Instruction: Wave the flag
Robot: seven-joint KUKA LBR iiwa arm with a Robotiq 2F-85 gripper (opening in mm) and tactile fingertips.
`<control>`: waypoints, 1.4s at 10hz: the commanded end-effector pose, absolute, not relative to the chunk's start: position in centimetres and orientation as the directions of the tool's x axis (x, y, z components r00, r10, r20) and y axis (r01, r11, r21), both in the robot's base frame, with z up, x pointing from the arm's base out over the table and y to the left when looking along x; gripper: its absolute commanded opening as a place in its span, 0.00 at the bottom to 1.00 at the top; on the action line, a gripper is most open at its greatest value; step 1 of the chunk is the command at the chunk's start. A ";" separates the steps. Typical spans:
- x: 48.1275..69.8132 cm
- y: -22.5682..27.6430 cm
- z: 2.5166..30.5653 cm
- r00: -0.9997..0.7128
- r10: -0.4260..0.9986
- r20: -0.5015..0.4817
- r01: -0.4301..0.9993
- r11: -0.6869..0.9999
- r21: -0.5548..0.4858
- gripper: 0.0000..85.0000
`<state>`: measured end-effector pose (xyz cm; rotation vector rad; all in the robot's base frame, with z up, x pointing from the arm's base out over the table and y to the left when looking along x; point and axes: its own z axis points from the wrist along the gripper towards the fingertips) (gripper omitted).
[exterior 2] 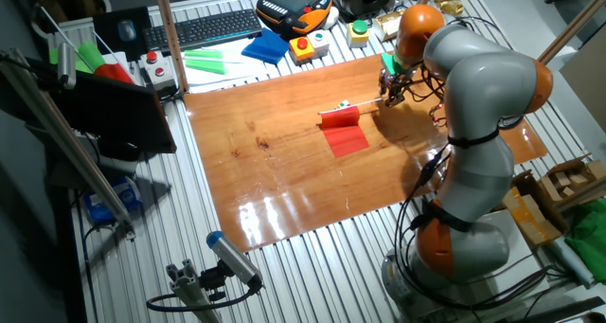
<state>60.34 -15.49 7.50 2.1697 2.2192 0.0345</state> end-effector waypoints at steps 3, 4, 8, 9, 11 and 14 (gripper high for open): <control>60.4 -15.6 7.3 -0.043 0.999 -0.011 0.998 0.044 0.038 0.22; 60.4 -15.6 7.2 -0.048 0.999 -0.009 0.998 0.048 0.037 0.11; 60.3 -15.2 8.2 -0.073 0.997 -0.009 0.997 0.073 0.021 0.01; 60.2 -14.8 8.9 -0.080 0.997 -0.003 0.997 0.080 0.014 0.01; 59.9 -13.7 10.5 -0.080 0.997 0.009 0.997 0.080 0.006 0.01; 58.9 -11.8 13.3 -0.097 0.995 0.031 0.995 0.097 -0.001 0.01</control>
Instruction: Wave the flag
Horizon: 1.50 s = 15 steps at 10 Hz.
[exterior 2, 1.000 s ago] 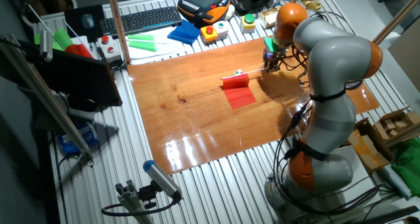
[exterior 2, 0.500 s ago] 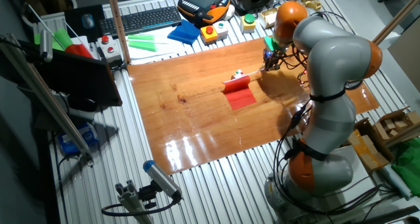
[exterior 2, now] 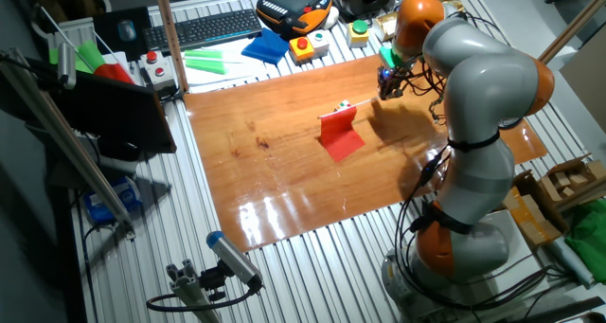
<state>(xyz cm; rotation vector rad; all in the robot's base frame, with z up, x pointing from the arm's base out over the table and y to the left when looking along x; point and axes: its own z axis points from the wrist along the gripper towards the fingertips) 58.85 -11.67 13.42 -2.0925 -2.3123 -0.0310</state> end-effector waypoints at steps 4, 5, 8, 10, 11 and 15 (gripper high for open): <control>56.9 -9.8 16.1 -0.197 0.979 0.059 0.980 0.198 -0.004 0.01; 56.3 -9.6 16.6 -0.239 0.968 0.078 0.971 0.240 -0.001 0.01; 55.3 -9.3 17.3 -0.387 0.918 0.087 0.921 0.388 0.005 0.01; 55.0 -9.1 17.5 -0.458 0.886 0.068 0.888 0.459 0.006 0.01; 54.8 -8.8 17.6 -0.473 0.879 0.054 0.881 0.474 0.003 0.01; 54.8 -8.7 17.5 -0.466 0.884 0.036 0.884 0.467 -0.009 0.01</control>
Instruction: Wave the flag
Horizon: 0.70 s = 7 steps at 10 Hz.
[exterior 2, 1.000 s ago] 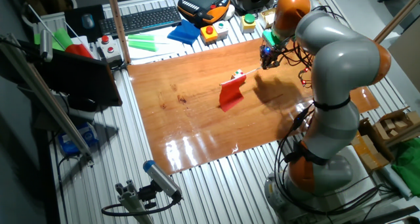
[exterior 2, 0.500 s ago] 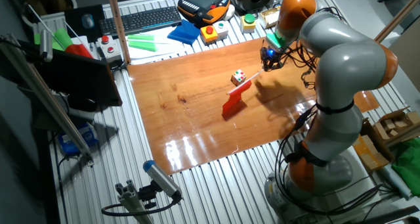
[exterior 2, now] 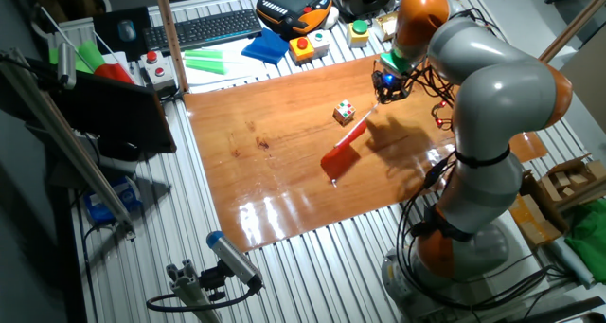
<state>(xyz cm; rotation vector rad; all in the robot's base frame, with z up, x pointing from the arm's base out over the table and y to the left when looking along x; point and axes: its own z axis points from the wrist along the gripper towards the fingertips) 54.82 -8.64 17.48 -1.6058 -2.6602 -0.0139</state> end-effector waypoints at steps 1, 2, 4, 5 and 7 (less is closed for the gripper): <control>54.8 -8.7 17.5 -0.458 0.889 0.013 0.889 0.458 -0.015 0.01; 54.8 -8.7 17.5 -0.449 0.894 0.001 0.894 0.449 -0.009 0.01; 54.8 -8.7 17.5 -0.440 0.898 -0.012 0.898 0.441 0.003 0.01; 54.8 -8.7 17.5 -0.436 0.900 -0.012 0.900 0.436 0.001 0.01; 54.8 -8.7 17.5 -0.420 0.907 -0.031 0.908 0.420 0.001 0.01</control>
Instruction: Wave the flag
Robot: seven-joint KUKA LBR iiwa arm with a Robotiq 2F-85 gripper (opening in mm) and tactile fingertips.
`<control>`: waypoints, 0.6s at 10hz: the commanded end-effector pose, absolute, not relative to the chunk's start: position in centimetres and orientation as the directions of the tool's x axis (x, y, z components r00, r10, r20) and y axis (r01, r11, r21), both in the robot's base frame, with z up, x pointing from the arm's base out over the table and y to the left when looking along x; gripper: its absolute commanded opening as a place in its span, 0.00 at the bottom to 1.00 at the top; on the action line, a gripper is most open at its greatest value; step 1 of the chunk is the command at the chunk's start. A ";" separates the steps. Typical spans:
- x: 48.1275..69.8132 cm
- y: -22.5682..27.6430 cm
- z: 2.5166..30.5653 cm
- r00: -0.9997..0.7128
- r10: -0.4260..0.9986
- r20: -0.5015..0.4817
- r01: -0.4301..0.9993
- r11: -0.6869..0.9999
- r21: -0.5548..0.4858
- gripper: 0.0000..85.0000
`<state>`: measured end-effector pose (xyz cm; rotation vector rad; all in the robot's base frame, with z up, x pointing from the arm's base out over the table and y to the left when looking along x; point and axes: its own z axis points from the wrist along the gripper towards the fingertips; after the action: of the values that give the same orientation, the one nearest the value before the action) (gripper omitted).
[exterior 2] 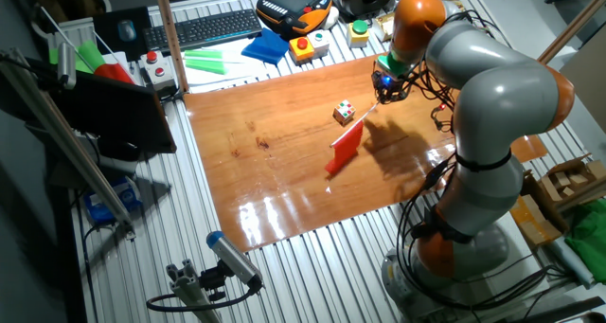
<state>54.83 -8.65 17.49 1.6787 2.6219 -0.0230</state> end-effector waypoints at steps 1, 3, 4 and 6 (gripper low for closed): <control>54.8 -8.7 17.5 -0.414 0.910 -0.036 0.910 0.414 0.005 0.01; 54.8 -8.7 17.5 -0.421 0.907 -0.023 0.907 0.421 0.013 0.01; 54.8 -8.6 18.0 -0.420 0.908 -0.009 0.908 0.420 0.005 0.01; 54.9 -8.5 20.8 -0.407 0.913 0.002 0.913 0.407 -0.009 0.01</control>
<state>54.88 -8.46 20.30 1.7147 2.6402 -0.0107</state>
